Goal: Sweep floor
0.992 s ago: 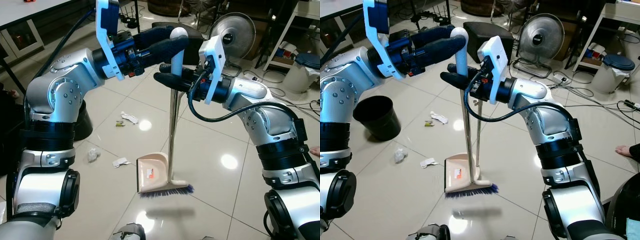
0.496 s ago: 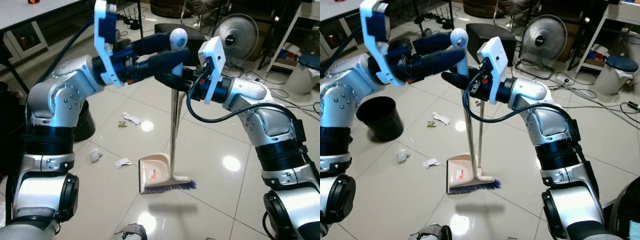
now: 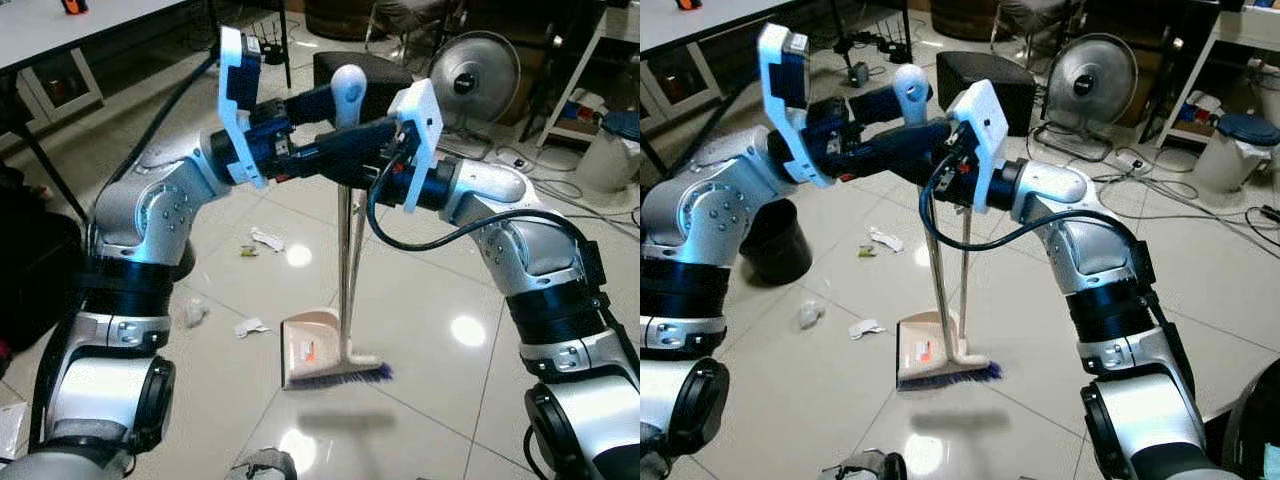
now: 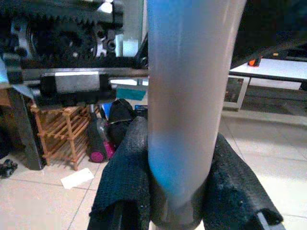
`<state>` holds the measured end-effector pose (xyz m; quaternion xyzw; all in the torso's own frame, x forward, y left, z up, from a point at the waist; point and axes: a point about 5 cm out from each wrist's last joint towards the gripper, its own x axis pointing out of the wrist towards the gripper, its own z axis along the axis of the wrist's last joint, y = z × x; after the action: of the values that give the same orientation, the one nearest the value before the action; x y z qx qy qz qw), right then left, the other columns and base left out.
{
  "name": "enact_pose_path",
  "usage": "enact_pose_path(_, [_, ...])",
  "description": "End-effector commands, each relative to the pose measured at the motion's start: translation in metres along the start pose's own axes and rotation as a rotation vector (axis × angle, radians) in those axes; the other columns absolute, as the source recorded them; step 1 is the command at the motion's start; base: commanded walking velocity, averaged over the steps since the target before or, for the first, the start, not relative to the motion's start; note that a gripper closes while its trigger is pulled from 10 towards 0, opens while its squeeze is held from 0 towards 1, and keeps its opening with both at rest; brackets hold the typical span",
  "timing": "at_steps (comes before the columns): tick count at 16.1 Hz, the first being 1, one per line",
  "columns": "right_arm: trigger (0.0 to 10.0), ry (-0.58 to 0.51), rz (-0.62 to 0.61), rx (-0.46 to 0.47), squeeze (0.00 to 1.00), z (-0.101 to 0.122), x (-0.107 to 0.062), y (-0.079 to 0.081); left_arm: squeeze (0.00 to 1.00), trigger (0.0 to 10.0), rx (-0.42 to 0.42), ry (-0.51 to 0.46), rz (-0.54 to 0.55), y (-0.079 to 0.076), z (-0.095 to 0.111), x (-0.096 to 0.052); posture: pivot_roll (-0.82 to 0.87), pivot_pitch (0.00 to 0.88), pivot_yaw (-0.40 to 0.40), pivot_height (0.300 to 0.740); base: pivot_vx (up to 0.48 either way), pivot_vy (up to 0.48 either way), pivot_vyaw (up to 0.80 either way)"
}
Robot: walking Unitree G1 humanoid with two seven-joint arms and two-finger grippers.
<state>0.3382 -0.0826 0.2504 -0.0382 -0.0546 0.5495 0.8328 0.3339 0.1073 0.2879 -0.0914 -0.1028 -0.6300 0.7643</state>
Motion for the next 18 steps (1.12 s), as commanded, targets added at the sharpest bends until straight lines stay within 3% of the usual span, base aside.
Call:
enact_pose_path(1, [0.0,-0.026,0.031,-0.045,0.00,0.007,0.001,0.005,0.00,10.0,0.000,-0.010,-0.015,0.000,0.006,0.005,-0.08,0.000,0.079,0.740,0.000,0.000,0.00])
enact_pose_path(6, [0.0,-0.017,0.054,-0.050,0.00,0.006,0.002,0.009,0.00,10.0,-0.022,0.027,-0.039,-0.001,0.000,0.010,-0.08,0.000,0.082,0.740,0.000,0.000,0.00])
enact_pose_path(7, [0.0,-0.018,0.053,-0.051,0.00,0.006,0.002,0.008,0.00,9.6,-0.025,0.026,-0.040,-0.001,0.001,0.009,-0.08,0.000,0.083,0.740,0.000,0.000,0.00])
enact_pose_path(8, [0.0,-0.018,0.053,-0.052,0.00,0.006,0.002,0.008,0.00,5.3,-0.035,0.023,-0.043,-0.001,0.002,0.008,-0.09,0.000,0.084,0.740,0.000,0.000,0.00])
enact_pose_path(9, [0.0,-0.019,0.054,-0.052,0.00,0.006,0.001,0.008,0.00,3.0,-0.040,0.022,-0.052,-0.002,0.002,0.007,-0.08,0.000,0.082,0.740,0.000,0.000,0.00])
enact_pose_path(10, [0.0,-0.022,0.056,-0.051,0.00,0.007,0.001,0.008,0.00,1.8,-0.044,0.022,-0.056,-0.002,0.002,0.005,-0.08,0.000,0.082,0.740,0.000,0.000,0.00])
enact_pose_path(11, [0.0,-0.025,0.060,-0.048,0.00,0.007,0.000,0.008,0.00,10.0,-0.066,-0.013,-0.044,0.000,0.004,0.003,-0.08,0.000,0.079,0.740,0.000,0.000,0.00])
enact_pose_path(15, [0.0,-0.025,0.068,-0.046,0.00,0.008,0.000,0.008,0.00,10.0,-0.091,-0.034,-0.037,0.004,0.005,-0.004,-0.09,0.000,0.075,0.740,0.000,0.000,0.00])
enact_pose_path(18, [0.0,-0.024,0.075,-0.045,0.00,0.007,0.000,0.010,0.00,10.0,-0.081,0.032,-0.045,0.001,-0.006,-0.004,-0.09,0.000,0.074,0.740,0.000,0.000,0.00])
